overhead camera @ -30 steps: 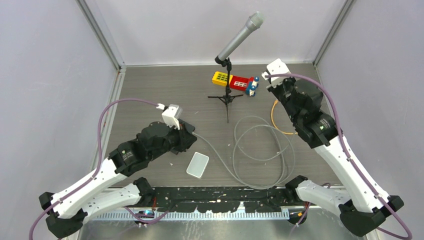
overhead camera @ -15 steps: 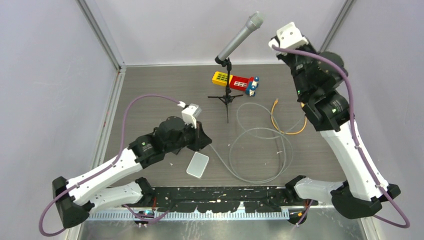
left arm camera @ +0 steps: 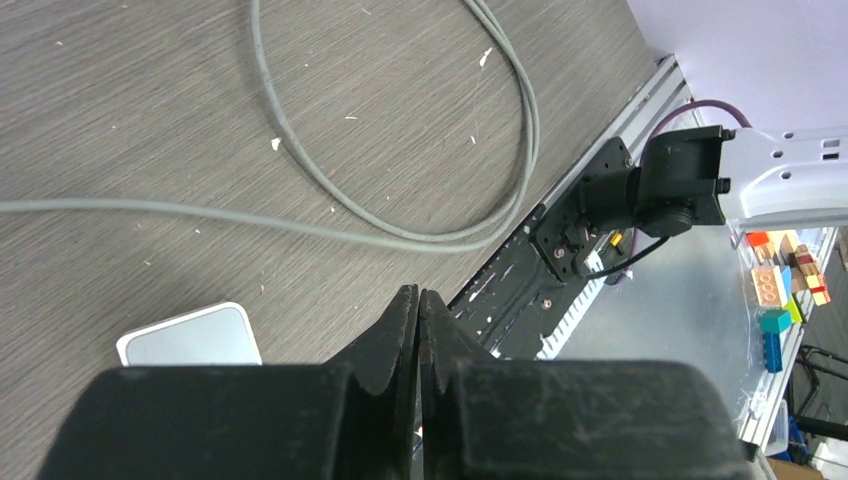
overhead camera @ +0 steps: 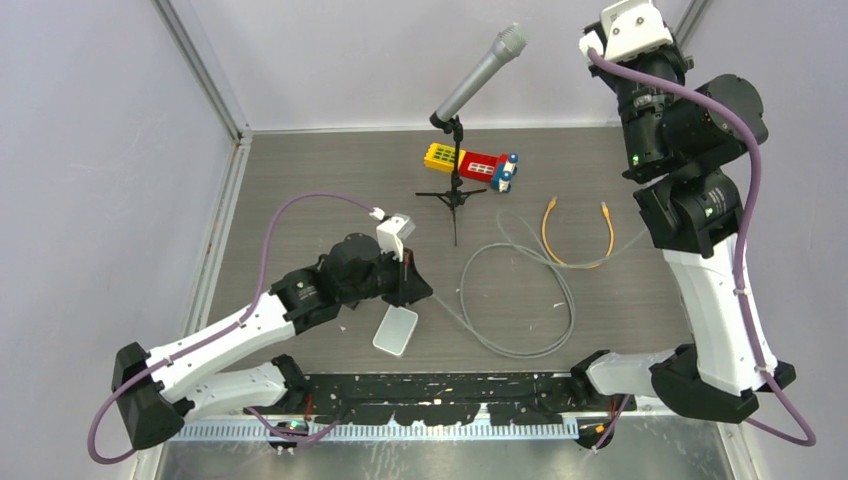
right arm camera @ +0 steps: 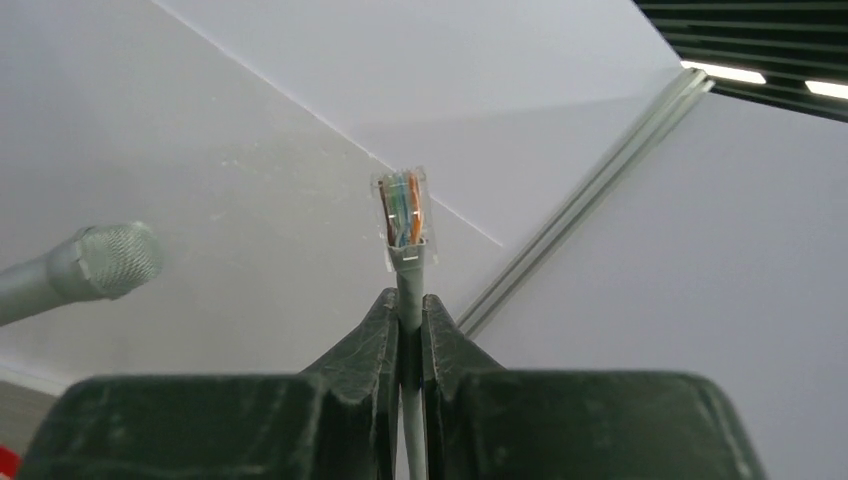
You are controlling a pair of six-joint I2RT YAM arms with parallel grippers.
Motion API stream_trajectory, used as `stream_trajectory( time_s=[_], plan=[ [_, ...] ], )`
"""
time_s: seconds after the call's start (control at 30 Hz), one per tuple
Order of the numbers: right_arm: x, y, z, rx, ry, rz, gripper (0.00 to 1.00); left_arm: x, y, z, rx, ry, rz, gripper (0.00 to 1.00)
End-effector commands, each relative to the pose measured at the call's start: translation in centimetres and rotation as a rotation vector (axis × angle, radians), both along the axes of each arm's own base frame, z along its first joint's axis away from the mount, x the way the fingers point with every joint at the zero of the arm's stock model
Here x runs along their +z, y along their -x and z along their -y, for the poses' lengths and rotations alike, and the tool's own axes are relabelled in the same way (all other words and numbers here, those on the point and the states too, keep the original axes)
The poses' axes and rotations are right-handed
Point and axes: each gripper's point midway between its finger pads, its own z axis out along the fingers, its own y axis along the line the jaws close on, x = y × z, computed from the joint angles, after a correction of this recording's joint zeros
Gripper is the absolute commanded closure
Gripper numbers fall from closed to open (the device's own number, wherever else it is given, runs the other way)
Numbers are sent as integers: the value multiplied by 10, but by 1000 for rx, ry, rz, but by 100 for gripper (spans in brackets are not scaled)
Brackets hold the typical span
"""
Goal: Insert the plug into the switch port
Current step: Pick up the connector from the center of the board.
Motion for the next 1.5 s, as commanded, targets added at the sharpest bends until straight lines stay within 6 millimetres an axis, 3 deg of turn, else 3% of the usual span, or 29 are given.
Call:
stream_trajectory(
  time_s=[0.0,0.17,0.37,0.5,0.63,0.73,0.83,1.13,1.47],
  plan=[
    [-31,17,-18,176,4,-98,100,22,-3,-8,40,48,58,97],
    [-117,46,-64,499,-46,-350,100,40,-3,-35,107,37,120,94],
    [-221,83,-113,820,-207,-599,100,77,-2,-72,216,80,214,91],
    [-271,104,-135,965,-271,-740,100,107,7,-85,231,185,267,89],
    [-305,126,-148,1083,-289,-840,100,136,18,-78,164,306,322,89],
    [-312,143,-152,1165,-317,-834,99,151,20,-71,138,370,349,89],
    [-303,155,-154,1232,-363,-785,100,159,18,-66,139,398,348,89],
    [-283,196,-161,1457,-438,-774,100,161,29,-44,13,421,330,89],
    [-274,211,-157,1497,-370,-741,99,167,37,-30,-96,439,389,88]
  ],
)
